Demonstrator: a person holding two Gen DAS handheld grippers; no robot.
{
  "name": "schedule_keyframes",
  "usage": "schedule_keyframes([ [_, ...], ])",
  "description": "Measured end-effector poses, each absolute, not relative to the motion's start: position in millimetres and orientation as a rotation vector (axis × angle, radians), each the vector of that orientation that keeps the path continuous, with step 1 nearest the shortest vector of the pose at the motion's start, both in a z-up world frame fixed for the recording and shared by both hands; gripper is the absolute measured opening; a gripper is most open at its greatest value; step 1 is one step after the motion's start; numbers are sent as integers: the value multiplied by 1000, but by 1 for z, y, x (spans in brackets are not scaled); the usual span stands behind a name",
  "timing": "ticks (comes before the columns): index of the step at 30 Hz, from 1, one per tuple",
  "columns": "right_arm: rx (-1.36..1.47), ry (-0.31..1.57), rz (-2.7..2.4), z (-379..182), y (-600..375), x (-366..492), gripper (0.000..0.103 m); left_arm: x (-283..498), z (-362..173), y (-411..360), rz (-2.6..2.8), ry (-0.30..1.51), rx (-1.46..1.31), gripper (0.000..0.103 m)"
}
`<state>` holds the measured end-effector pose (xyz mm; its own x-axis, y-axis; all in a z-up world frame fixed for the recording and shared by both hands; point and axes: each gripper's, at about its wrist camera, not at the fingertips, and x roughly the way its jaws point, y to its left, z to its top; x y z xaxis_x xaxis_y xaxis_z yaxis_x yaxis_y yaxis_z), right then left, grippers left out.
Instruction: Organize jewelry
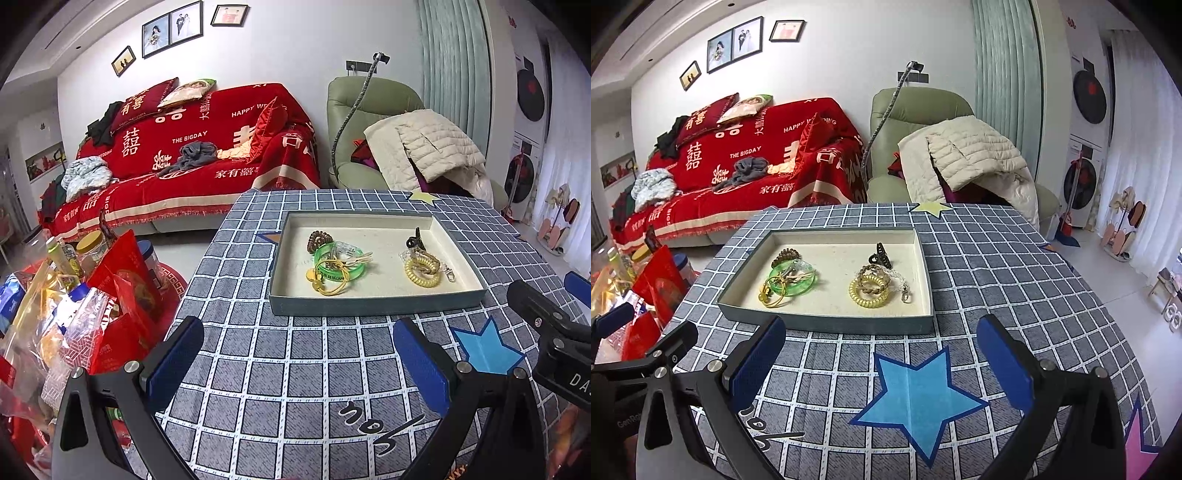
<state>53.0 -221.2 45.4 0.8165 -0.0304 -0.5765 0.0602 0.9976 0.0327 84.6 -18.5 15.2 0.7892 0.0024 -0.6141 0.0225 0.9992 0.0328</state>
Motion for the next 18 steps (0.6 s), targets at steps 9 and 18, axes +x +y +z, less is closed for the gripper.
schedule_keyframes([
  [9,49,610,-41,48,-219,52,103,82,18,-19,-18,661,37,103],
  [18,49,610,-40,49,-218,52,103,80,19,-20,-19,661,41,103],
])
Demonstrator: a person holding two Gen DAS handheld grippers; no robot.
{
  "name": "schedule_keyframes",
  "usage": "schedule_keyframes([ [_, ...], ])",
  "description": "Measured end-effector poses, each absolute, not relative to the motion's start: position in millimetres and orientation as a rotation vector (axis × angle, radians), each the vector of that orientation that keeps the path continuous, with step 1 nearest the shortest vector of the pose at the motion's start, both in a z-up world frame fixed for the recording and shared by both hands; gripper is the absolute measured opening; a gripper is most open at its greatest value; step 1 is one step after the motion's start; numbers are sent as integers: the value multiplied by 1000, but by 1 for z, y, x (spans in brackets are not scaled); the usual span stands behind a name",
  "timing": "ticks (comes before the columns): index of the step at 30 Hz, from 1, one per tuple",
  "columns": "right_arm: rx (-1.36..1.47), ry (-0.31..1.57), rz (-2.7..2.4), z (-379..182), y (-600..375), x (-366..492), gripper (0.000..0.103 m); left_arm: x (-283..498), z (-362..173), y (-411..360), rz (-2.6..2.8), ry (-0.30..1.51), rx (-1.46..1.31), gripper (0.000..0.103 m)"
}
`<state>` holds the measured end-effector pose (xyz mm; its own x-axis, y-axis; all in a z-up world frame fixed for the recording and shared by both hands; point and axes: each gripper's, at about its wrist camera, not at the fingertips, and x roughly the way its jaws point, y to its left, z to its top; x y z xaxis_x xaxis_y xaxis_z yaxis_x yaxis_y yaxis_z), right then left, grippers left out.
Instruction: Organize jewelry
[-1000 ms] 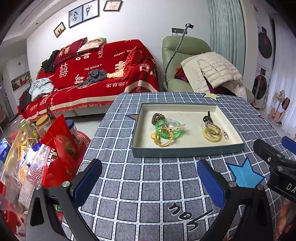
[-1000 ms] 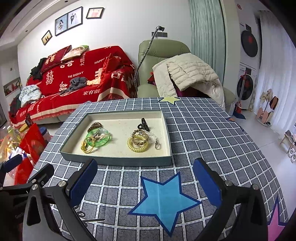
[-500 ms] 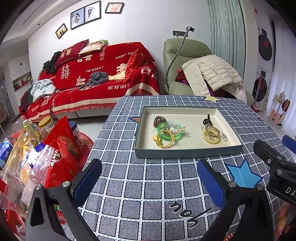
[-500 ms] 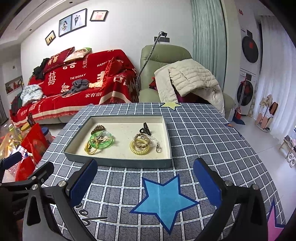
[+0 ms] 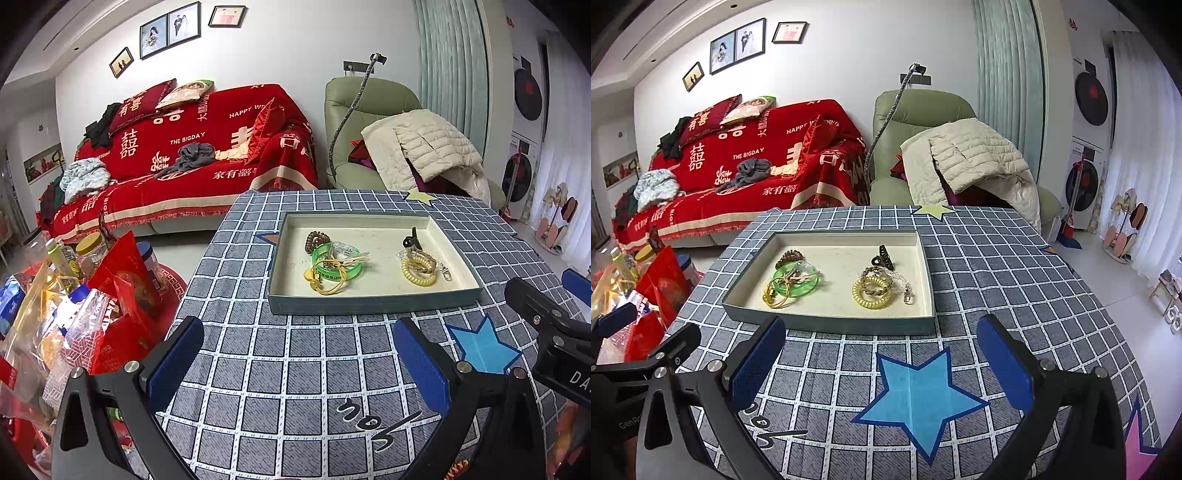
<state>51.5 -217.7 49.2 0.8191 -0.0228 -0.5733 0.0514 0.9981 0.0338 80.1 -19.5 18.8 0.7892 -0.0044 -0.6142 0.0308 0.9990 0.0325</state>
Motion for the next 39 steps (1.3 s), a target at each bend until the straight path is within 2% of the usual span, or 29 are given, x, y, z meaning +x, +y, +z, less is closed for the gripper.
schedule_keyframes([
  [39,61,613,-29,51,-213,46,103,79,20,-19,-22,673,39,103],
])
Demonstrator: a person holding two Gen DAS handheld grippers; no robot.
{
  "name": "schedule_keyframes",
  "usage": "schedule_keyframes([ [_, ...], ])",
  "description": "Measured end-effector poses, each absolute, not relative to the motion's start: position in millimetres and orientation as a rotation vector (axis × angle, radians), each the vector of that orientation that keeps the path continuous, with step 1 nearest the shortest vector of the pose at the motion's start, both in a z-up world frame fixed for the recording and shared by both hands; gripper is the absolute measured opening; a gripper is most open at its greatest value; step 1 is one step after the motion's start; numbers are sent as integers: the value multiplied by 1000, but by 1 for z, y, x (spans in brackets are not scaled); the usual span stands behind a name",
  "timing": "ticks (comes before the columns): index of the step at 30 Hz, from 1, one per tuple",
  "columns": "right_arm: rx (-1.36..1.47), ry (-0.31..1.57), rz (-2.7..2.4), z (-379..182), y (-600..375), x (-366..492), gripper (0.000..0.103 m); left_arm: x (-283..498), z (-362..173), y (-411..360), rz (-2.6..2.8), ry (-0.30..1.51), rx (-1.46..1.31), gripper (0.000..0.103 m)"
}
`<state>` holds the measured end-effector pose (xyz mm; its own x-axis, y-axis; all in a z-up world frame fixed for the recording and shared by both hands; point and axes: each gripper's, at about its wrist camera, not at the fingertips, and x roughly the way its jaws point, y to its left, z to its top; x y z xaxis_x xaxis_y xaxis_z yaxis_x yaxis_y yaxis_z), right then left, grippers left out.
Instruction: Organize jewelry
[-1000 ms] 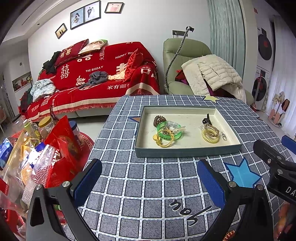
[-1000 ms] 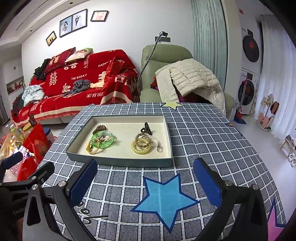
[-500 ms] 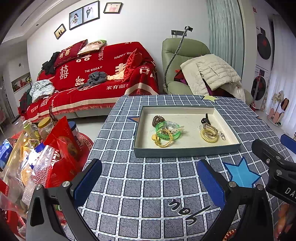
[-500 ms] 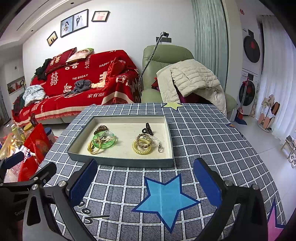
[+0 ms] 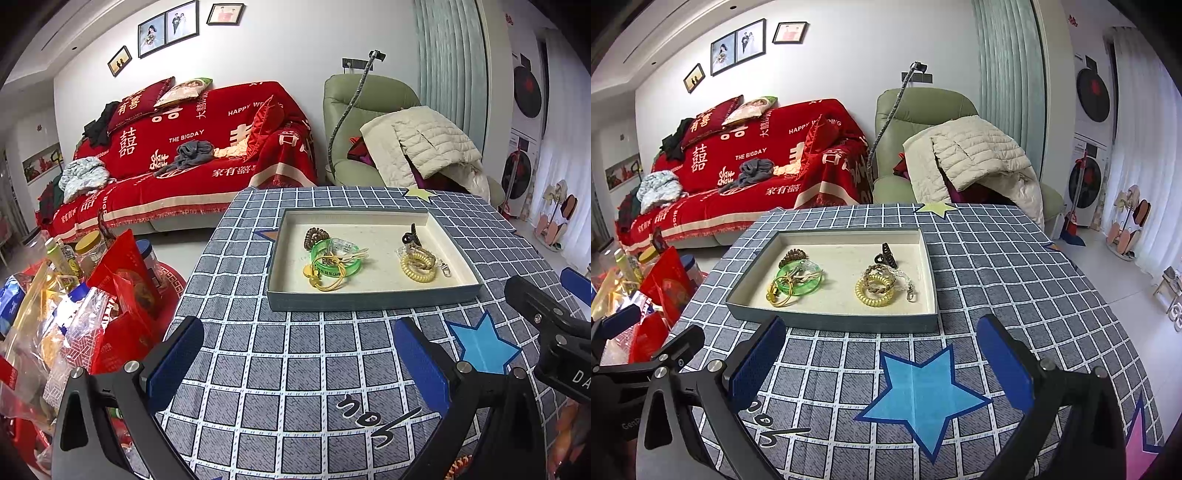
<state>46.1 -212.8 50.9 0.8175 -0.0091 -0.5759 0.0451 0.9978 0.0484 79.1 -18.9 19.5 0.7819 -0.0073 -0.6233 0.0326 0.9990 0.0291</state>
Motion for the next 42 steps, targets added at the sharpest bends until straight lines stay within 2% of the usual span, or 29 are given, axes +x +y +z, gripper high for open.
schedule_keyframes([
  [42,60,613,-29,51,-212,46,103,79,16,-16,-15,672,54,103],
])
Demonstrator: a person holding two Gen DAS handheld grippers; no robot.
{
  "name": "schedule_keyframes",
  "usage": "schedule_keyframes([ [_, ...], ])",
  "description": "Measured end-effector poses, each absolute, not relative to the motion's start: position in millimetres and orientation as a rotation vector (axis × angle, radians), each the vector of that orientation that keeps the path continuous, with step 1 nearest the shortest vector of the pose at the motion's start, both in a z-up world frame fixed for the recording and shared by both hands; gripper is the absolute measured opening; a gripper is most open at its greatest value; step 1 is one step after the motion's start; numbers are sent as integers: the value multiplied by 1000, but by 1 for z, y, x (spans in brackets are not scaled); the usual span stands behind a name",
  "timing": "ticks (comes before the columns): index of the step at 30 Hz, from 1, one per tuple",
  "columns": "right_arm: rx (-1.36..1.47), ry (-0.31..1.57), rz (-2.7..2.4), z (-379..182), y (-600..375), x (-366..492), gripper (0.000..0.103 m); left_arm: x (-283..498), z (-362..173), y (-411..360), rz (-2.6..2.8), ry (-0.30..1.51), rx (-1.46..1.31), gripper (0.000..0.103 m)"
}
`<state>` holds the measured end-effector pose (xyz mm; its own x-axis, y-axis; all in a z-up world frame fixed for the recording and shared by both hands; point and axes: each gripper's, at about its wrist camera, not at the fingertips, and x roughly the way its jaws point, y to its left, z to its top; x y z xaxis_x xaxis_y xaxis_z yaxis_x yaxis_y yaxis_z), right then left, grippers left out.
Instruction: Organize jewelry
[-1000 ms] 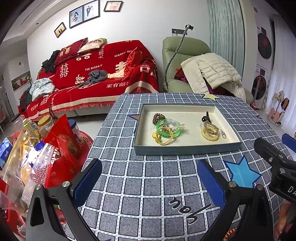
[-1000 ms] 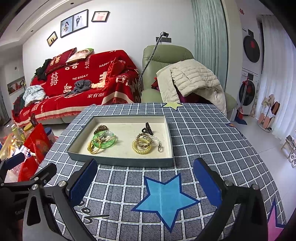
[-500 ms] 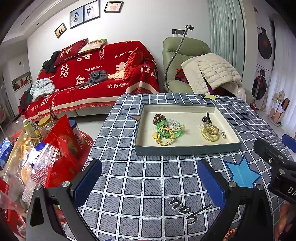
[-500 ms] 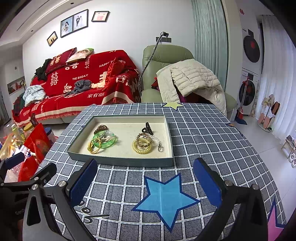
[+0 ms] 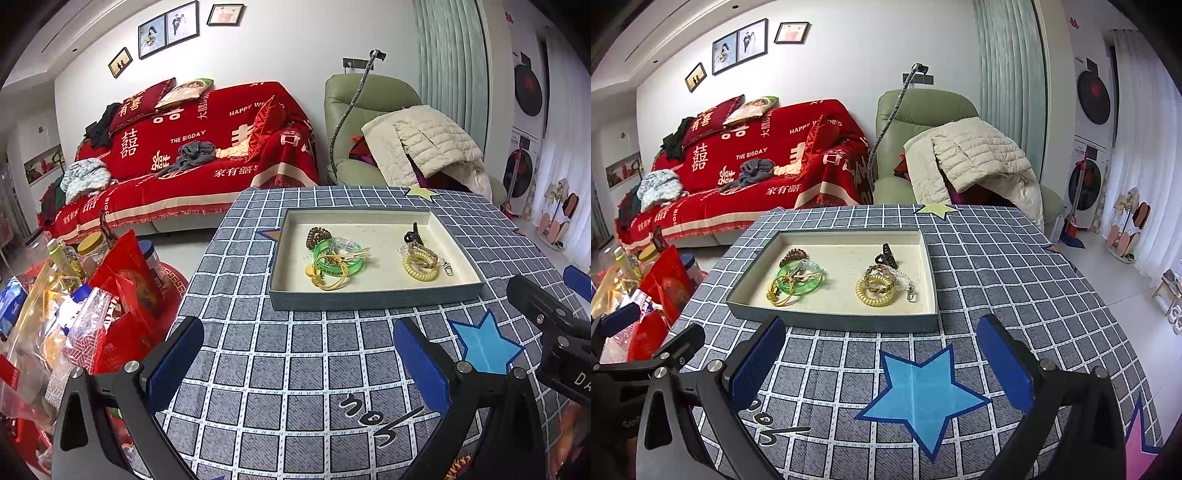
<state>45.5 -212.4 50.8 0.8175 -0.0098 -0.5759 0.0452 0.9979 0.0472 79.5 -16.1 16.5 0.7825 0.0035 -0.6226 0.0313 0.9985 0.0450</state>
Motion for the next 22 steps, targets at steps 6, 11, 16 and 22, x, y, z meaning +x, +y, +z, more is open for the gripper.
schedule_keyframes([
  [6,60,613,-29,50,-214,46,103,79,16,-17,-10,673,57,103],
  [11,61,615,-26,51,-214,46,103,79,15,-17,-14,676,54,103],
  [16,61,616,-25,51,-213,46,103,78,14,-19,-12,671,67,103],
  [22,61,617,-26,50,-213,46,103,75,14,-21,-26,661,66,103],
])
